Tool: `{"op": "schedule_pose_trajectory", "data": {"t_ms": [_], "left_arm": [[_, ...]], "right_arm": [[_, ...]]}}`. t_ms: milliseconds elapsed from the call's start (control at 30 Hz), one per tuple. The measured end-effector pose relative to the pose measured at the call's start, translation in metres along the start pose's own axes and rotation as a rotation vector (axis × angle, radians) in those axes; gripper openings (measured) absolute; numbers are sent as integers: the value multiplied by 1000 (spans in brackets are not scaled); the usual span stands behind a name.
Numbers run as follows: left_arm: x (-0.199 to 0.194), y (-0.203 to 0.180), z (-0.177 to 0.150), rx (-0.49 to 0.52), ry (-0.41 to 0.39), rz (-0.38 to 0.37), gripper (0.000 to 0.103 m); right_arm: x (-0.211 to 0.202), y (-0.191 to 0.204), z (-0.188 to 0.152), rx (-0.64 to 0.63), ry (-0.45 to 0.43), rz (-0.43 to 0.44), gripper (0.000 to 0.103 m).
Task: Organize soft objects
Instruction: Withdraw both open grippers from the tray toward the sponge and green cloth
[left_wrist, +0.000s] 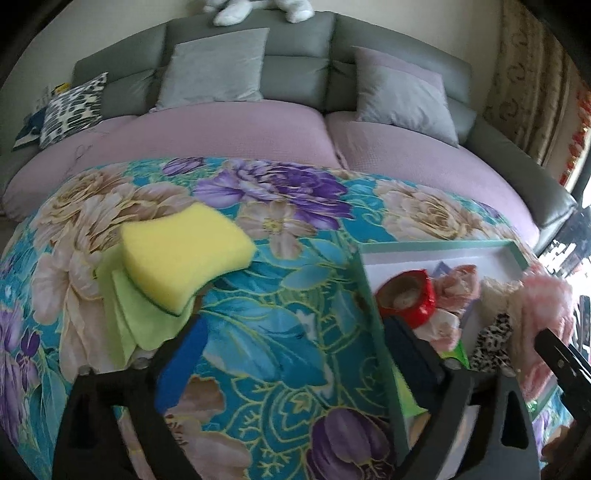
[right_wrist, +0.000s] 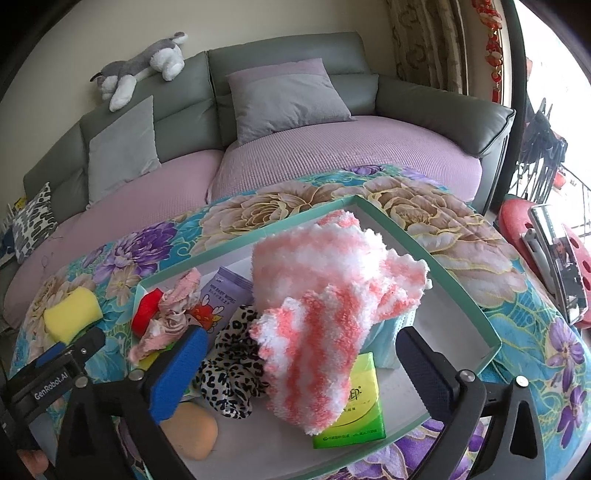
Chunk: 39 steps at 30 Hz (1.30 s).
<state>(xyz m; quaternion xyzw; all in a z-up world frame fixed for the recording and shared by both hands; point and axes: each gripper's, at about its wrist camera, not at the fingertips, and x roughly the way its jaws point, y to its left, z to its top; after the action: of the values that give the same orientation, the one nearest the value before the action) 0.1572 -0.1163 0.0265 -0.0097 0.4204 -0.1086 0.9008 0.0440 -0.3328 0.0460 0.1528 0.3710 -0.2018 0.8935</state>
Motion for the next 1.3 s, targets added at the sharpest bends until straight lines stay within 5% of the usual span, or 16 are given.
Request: {"op": "schedule_pose_trajectory", "data": {"t_ms": [800,1000,1300], "left_arm": [[-23,27,13,0,-52,60,98],[-47,72,23,-74,-113,126,98],[-56,147,22,-212,-105,246,98]], "right_arm": [[-22,30,6,-32,-68,43,103],[-35,56,6,-66,-118,91,103],[-31,103,-3,-124,-98,184,103]]}}
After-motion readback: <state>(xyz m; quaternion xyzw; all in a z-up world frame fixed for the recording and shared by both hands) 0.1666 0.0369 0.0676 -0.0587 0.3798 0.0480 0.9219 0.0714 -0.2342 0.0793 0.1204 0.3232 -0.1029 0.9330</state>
